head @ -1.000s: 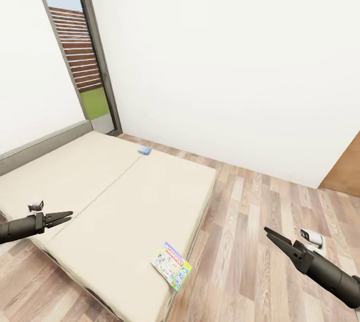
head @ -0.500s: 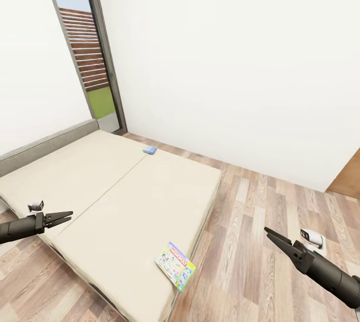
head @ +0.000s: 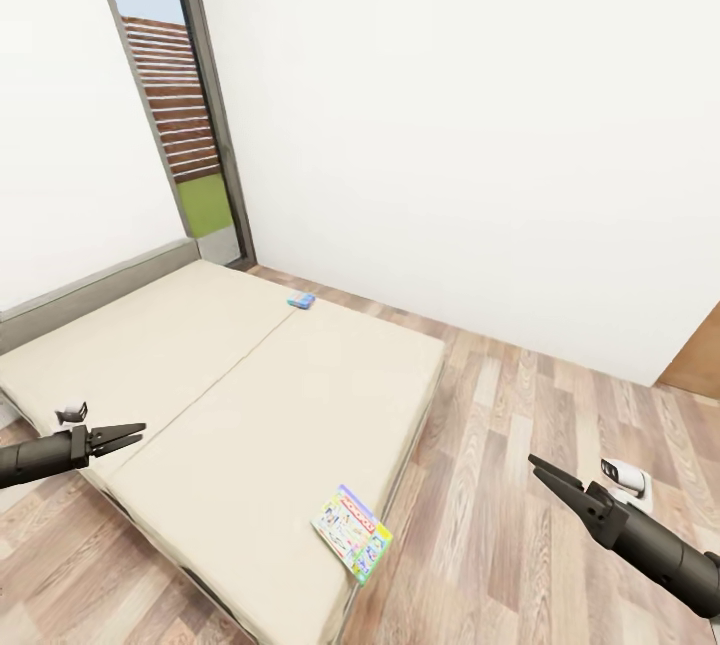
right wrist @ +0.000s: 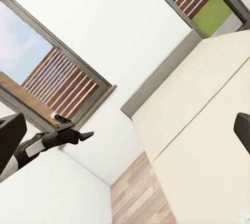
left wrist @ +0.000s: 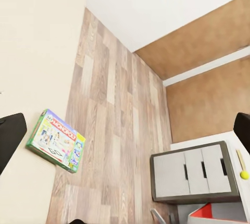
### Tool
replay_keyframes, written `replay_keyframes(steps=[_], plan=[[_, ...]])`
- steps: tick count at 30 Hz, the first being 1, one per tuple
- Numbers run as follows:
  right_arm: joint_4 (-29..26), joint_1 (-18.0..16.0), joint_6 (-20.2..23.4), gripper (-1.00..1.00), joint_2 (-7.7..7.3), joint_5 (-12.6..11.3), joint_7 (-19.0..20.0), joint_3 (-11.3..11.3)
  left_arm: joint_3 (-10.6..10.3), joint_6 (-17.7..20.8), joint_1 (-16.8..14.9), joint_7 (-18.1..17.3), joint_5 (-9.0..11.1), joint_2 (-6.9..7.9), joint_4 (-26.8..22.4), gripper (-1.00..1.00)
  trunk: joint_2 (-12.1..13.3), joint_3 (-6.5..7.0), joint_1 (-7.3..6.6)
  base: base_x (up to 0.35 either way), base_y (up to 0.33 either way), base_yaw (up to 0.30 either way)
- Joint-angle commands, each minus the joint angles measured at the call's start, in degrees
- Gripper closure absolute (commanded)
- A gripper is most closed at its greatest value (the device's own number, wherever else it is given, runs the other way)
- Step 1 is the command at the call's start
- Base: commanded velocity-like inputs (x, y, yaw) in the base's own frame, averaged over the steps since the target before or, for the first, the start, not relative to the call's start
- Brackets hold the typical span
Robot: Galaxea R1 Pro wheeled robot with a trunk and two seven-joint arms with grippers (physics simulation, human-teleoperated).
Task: Put all the toys in the child's room - the three board games (two on the bed and one on the table), the two jigsaw puzzles on the table, and the tennis ball on the table - inside the toy box on the table in the child's room.
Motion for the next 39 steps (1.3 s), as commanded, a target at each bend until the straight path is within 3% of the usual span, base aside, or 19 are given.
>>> replay_keyframes(steps=[1,15,39], plan=[[-0.01,-0.04,0.49,-1.00,-0.01,-0.16,0.10,-0.03,0.08,0.60,-0.06,-0.31,-0.21,-0.01,0.00,-1.00,-0.12,-0.12,0.03,0.000,-0.016,0.145],[-0.01,-0.04,0.49,-1.00,-0.01,-0.18,0.17,-0.03,0.08,0.60,-0.06,-0.31,-0.19,-0.01,0.00,-1.00,-0.12,-0.12,0.03,0.000,-0.055,0.169],[-0.01,-0.04,0.49,-1.00,-0.01,-0.18,0.13,-0.03,0.08,0.59,-0.06,-0.31,-0.15,-0.01,0.09,-1.00,-0.12,-0.12,0.03,0.044,-0.027,0.012]])
